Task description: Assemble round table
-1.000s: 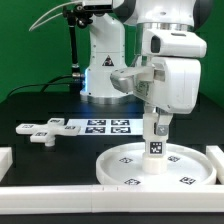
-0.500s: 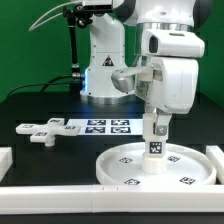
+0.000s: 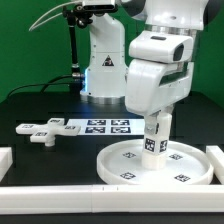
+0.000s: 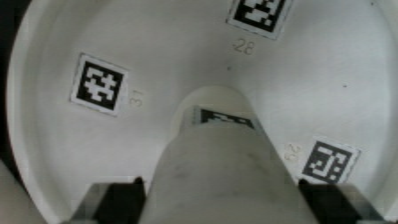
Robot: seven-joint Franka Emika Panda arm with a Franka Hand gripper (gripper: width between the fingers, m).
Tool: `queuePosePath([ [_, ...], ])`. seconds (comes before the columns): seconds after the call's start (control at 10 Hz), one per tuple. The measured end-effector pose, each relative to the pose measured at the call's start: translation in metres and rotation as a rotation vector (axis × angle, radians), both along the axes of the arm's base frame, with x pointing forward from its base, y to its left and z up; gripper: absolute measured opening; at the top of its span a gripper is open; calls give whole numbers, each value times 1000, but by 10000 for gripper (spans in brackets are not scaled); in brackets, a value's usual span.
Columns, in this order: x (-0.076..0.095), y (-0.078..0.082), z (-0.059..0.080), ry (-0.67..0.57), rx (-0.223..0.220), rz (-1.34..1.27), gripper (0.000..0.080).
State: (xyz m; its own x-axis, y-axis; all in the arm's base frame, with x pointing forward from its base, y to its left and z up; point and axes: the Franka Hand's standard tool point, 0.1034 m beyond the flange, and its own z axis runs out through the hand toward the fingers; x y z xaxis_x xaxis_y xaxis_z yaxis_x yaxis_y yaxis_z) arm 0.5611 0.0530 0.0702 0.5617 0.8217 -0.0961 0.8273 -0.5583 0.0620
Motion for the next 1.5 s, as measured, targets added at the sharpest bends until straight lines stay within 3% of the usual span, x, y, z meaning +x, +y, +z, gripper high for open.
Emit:
queuePosePath([
  [0.4,0,-1,0,-24,10,-264,409],
  [1.0,-3,-3,-1,-41,74,-1000,409],
  [1.5,-3,-2,-1,-56,70,-1357,409],
])
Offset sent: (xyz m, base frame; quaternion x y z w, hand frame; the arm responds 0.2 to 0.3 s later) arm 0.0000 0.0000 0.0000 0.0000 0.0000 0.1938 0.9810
